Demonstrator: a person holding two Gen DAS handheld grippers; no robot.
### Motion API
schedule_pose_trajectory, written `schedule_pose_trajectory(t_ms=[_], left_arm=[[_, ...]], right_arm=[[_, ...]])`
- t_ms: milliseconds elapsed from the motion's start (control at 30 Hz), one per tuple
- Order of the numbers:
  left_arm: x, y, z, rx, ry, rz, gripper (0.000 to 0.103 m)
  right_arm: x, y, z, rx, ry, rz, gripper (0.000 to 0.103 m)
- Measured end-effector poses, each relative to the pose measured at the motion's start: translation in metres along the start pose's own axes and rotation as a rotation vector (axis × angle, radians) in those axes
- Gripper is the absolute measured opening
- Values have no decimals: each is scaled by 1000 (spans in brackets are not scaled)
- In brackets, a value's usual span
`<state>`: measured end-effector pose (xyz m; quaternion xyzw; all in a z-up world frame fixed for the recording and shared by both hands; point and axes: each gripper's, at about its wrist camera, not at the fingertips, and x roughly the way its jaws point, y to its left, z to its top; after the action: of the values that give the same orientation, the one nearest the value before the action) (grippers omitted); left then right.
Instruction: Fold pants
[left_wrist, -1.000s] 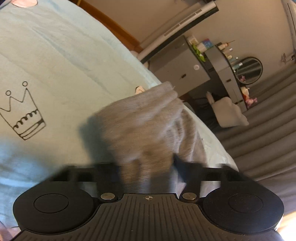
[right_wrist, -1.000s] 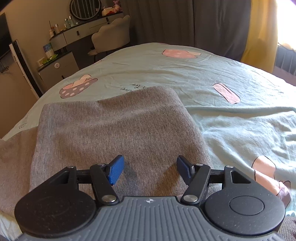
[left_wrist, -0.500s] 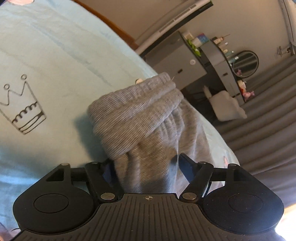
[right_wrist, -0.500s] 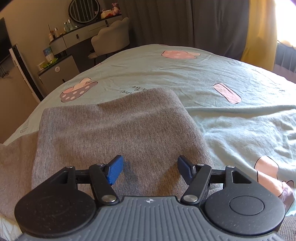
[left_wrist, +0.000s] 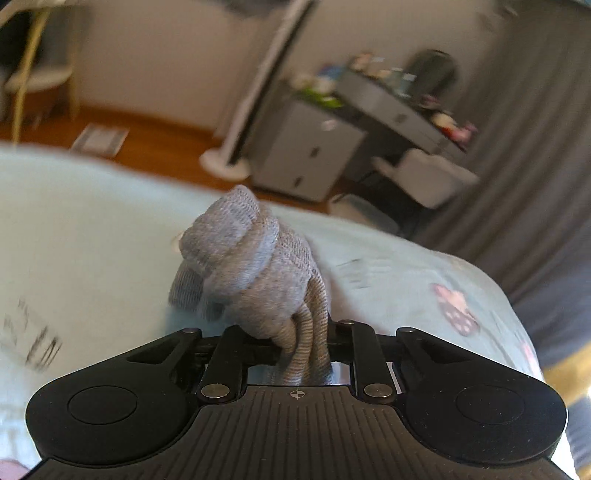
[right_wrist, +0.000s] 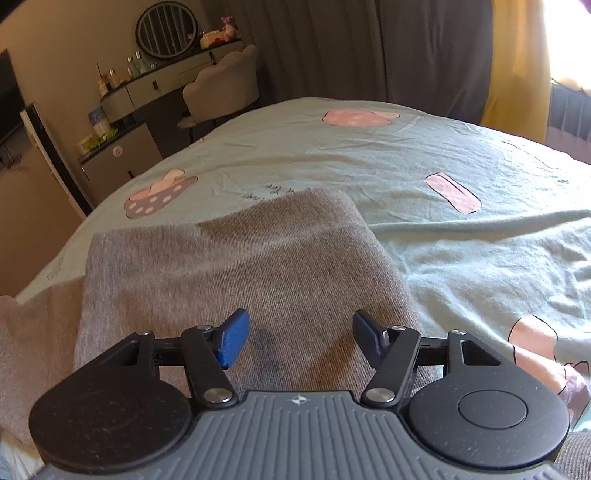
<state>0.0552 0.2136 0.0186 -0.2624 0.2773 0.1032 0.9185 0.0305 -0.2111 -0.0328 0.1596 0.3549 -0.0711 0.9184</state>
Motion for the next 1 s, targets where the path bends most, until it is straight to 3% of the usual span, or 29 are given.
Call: schedule_pose_trajectory(t_ms=[267, 400, 533, 600, 633, 700, 733, 833, 867, 933, 1000], left_arm=[[-22, -115, -15, 280, -8, -139, 19], [-22, -172, -51, 411, 51, -222, 19], [-10, -217, -104, 517, 124, -254, 22], [1, -231, -130, 560, 163, -226, 28], [5, -235, -142, 579, 179, -207, 38], [9, -239, -157, 569, 231, -210, 69], [6, -240, -160, 540, 265, -238, 90], [-4, -225, -157, 425, 352, -376, 92], [-10, -217, -153, 398, 348, -372, 94], [-22, -197, -149, 385, 300, -276, 95], [-24, -181, -144, 421, 262, -120, 95]], right_arm=[[-19, -16, 5, 56, -52, 41, 64], [-26, -30, 6, 101, -67, 55, 64], [-28, -42, 5, 132, -63, 79, 64], [-28, -45, 4, 140, -50, 97, 64], [-27, -45, 3, 140, -43, 107, 64], [-28, -44, 1, 132, -32, 126, 64], [-27, -43, 1, 128, -26, 135, 64], [-26, -42, 0, 141, -3, 177, 64], [-26, -41, 0, 149, 5, 192, 64], [-25, -38, 0, 150, 11, 228, 68], [-21, -32, 0, 157, 36, 271, 70]])
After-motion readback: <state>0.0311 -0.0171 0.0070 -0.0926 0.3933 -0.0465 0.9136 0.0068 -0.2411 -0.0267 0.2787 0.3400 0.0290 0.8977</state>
